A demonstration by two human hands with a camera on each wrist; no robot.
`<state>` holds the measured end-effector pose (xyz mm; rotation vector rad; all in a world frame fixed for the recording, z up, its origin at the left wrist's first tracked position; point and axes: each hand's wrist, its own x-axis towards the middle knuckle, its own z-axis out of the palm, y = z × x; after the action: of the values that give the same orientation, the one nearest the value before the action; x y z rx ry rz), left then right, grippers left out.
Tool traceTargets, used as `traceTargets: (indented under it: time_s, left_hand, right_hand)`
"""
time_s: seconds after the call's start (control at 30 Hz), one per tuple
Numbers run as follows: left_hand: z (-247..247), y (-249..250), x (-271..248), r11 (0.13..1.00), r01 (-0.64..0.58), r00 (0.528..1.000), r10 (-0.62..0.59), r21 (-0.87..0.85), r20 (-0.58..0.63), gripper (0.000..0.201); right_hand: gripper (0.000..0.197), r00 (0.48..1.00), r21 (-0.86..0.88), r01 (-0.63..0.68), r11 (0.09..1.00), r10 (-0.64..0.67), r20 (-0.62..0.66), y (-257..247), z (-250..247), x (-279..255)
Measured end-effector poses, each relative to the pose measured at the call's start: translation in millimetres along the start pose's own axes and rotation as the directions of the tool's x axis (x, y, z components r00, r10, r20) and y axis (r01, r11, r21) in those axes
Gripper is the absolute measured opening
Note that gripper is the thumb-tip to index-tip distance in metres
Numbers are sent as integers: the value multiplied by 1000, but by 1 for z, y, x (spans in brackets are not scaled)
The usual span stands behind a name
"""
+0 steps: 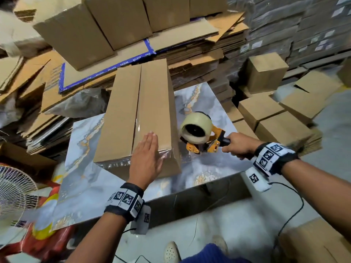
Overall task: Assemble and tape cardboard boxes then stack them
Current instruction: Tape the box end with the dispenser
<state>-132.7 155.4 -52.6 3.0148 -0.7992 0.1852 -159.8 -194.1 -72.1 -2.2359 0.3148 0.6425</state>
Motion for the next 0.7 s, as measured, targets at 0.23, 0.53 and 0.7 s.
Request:
traceTargets:
  time_s: [0.23, 0.53, 0.7]
  left_hand:
    - [9, -2, -1, 1000, 10, 1000, -10, -2, -29, 83]
    - [11, -12, -1, 999, -47, 999, 47, -12, -6, 89]
    - [6, -14, 0, 995, -99, 992, 100, -14, 81, 101]
  right_hand:
    - [29, 975, 732, -221, 645, 133, 177, 23, 67, 49]
    - [21, 939, 879, -304, 368, 269, 212, 44, 114, 86]
    - [46, 937, 668, -223, 710, 344, -53, 49, 110, 94]
